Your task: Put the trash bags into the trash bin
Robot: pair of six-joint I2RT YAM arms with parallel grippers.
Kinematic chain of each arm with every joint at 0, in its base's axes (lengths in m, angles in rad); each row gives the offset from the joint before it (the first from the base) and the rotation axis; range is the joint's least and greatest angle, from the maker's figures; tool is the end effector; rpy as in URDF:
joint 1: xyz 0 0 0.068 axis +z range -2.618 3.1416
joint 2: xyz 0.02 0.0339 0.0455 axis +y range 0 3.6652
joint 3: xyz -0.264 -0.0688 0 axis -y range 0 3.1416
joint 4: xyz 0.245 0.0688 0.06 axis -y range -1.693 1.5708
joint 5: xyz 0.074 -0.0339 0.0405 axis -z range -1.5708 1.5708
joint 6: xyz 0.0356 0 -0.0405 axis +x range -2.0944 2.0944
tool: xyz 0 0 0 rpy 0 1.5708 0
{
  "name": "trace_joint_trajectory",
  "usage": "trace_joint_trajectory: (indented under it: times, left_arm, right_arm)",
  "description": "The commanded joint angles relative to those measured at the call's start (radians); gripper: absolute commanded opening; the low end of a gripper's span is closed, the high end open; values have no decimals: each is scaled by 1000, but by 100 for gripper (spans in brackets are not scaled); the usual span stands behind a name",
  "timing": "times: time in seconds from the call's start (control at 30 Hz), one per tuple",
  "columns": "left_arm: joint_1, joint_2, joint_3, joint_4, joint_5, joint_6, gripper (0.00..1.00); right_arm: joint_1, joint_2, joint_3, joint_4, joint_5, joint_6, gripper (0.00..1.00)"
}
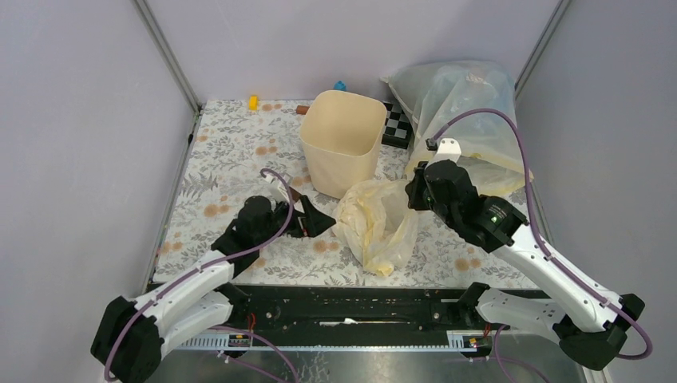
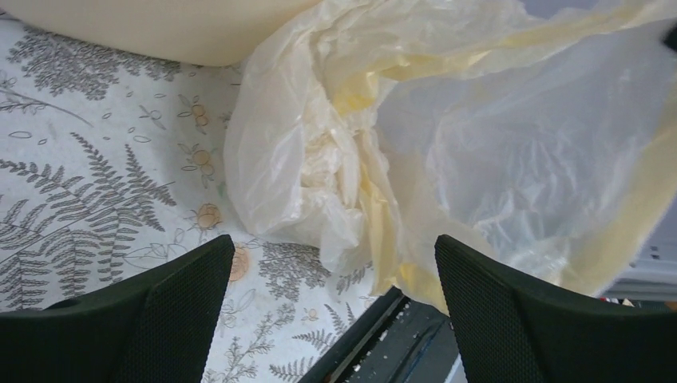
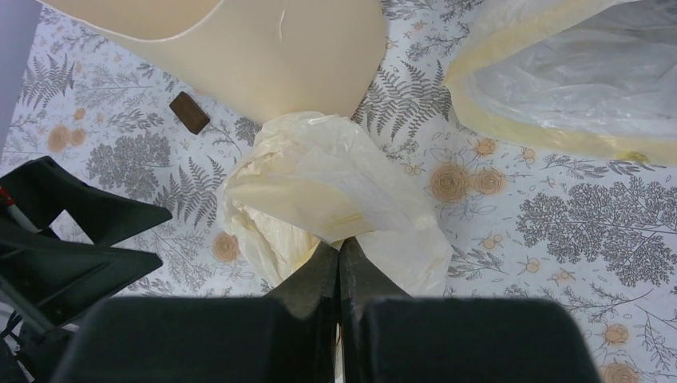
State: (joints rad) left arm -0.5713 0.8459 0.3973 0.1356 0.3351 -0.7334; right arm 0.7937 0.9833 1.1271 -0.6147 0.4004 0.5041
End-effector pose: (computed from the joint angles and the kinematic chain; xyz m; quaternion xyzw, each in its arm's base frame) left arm 0.1570 -0.1148 0.2258 0.0332 0.8027 -0.4593 0.3790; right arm 0.1520 0.1348 0.3793 -0.0177 0.8418 0.1744 0.5106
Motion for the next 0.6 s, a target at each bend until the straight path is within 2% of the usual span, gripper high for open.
trace_joint_trajectory:
  times: [0.0,0.13,0.37,0.43,0.47,0.57]
  left_arm:
    - [-7,110,28,101,-56,38,97]
    - [-13,293,74,161,-79,61,96]
    - [-42,547,171,286,-57,49,81]
    - [-41,579,182,292,-97,41,66]
    - [-42,583,175,311,-104,34,55]
    - [-40,564,155,312,-142,40,3]
  right_arm:
    - [-2,-8,-16,36,11,14,0]
    - [-2,-21,-39,46,-3,4,0]
    - [-3,-35,-65,46,-7,9,0]
    - [-2,-42,-70,41,-4,12,0]
    - [-2,-47,-71,37,1,13,0]
    - [-2,-56,-68,-2,75,14,0]
